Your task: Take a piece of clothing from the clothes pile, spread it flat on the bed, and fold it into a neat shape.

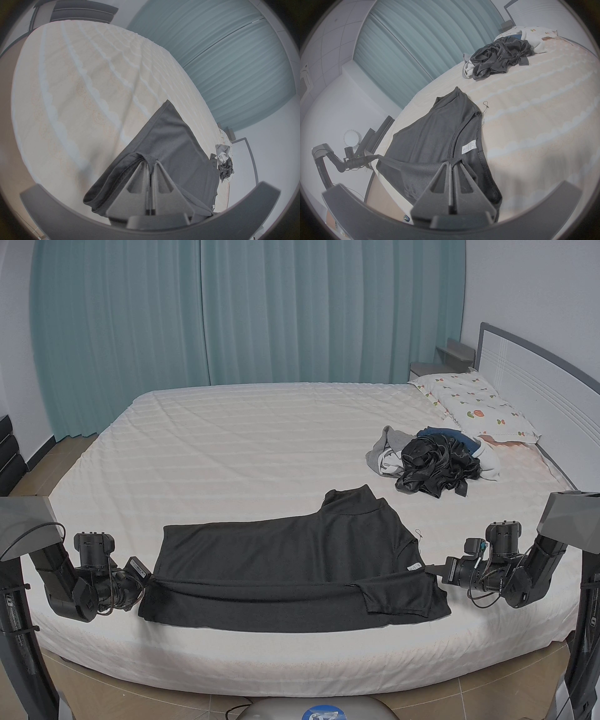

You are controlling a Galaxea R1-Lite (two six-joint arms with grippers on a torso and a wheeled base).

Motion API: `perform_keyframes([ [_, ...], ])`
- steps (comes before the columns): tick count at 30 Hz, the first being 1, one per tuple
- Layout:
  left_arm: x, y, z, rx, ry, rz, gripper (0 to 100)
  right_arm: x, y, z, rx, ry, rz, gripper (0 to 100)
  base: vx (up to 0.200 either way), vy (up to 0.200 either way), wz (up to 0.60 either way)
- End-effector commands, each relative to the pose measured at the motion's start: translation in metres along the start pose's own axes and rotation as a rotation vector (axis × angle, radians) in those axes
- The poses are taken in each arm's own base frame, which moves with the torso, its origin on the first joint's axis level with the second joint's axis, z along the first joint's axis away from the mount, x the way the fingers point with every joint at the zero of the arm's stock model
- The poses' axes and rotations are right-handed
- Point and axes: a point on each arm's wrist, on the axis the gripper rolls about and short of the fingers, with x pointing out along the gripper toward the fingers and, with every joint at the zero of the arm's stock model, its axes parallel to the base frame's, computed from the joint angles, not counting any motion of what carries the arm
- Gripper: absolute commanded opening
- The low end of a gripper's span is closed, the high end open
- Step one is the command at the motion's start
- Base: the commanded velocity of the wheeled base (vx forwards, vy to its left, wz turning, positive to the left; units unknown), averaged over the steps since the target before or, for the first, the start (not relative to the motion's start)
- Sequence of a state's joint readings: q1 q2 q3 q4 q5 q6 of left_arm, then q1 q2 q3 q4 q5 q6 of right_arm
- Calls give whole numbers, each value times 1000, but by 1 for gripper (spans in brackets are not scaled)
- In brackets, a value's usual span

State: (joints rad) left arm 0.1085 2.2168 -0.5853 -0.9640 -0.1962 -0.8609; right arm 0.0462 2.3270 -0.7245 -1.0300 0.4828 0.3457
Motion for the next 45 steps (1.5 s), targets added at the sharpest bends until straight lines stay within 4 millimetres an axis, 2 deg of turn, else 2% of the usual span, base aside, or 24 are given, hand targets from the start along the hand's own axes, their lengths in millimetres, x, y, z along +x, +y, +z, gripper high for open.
perform_keyframes([
  [1, 5, 2, 0, -10, 4, 5, 100, 4, -3, -2, 11, 2, -1, 0, 0, 0, 0],
  [2, 5, 2, -1, -11, 5, 4, 100, 4, -3, -2, 17, 1, 0, 0, 0, 0, 0],
  [3, 5, 2, -1, -11, 5, 4, 100, 4, -3, -2, 22, -1, 1, 100, 0, 0, 0],
  [10, 4, 0, 1, -51, -9, -1, 100, -1, -1, 6, 69, -39, 11, 100, 0, 0, 0],
  [17, -10, -10, 9, -102, -37, -39, 100, -25, 16, 21, 183, -98, 27, 100, 0, 0, 0],
  [23, -17, -25, 19, -76, -75, -90, 100, -36, 22, 15, 297, -108, -14, 100, 0, 0, 0],
  [28, -11, -31, 11, 7, -32, -73, 100, -33, 19, 7, 372, -81, -23, 100, 0, 0, 0],
  [35, -7, -36, -14, 41, 51, -34, 100, -33, 18, -4, 405, -47, -41, 100, 0, 0, 0],
  [45, 0, -31, -17, 44, 54, 16, 100, -34, 19, -9, 404, -34, -43, 100, 0, 0, 0],
])
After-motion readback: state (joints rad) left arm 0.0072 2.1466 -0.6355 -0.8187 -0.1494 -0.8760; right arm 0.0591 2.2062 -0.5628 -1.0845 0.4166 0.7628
